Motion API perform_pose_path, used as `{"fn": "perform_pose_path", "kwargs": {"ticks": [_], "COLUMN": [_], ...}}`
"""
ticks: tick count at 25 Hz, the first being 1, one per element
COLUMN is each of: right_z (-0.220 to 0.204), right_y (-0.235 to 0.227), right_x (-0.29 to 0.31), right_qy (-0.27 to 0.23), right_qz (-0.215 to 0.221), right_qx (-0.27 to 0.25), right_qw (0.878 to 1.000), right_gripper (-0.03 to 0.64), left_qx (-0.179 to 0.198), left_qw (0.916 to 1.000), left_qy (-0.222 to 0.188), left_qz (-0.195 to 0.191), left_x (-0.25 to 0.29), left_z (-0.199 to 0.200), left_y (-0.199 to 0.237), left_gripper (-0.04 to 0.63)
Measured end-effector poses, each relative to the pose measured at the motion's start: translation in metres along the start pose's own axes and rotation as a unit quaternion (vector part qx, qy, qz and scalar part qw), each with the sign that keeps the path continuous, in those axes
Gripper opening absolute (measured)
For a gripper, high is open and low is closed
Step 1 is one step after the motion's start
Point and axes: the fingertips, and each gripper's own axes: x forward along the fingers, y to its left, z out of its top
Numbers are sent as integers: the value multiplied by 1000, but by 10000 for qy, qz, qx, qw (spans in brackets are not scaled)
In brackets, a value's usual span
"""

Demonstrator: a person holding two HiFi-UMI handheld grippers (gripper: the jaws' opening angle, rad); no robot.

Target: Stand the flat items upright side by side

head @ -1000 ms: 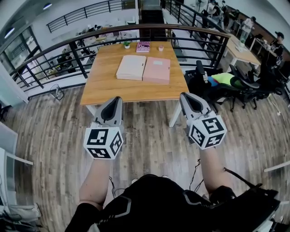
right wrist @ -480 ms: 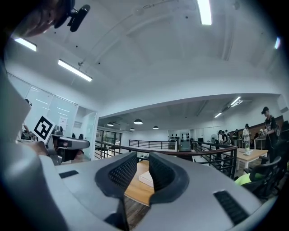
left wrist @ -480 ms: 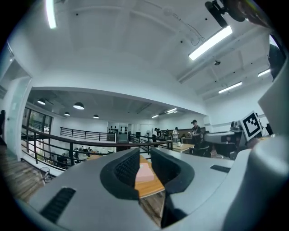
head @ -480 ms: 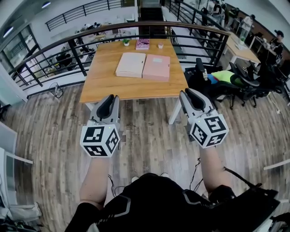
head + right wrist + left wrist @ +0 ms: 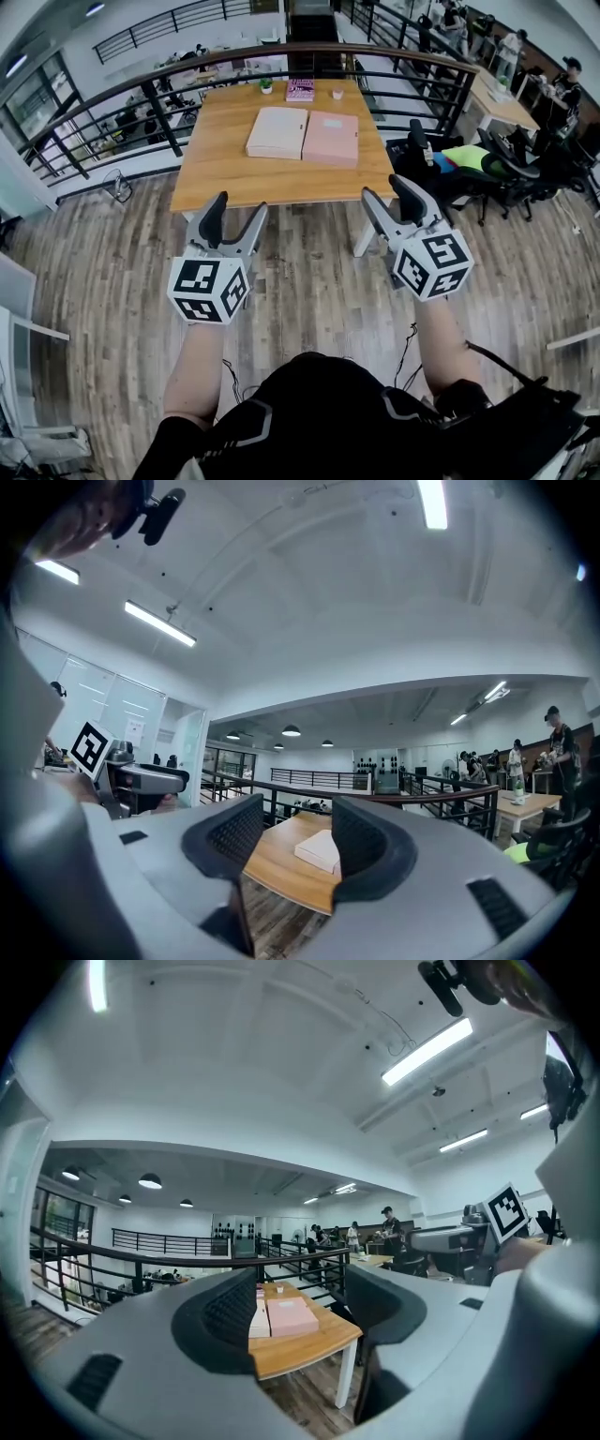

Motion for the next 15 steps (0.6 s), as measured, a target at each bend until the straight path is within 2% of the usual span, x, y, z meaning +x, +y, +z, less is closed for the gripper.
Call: {"fn": "perform_pose_path", "kwargs": {"ticks": [15], "right_z": [-13], "right_y": [52], "right_x": [41], "right_qy": [249], "right_qz": [-75], "right_qx": [-69], "right_qw": [9996], "right_gripper": [300], "left_qx": [34], "left_qw": [9999], "left_qy": [60], "left_qz": [-83], "left_x": [-13], "left_z": [-27], "left_y": [71], "left_gripper": [304]}}
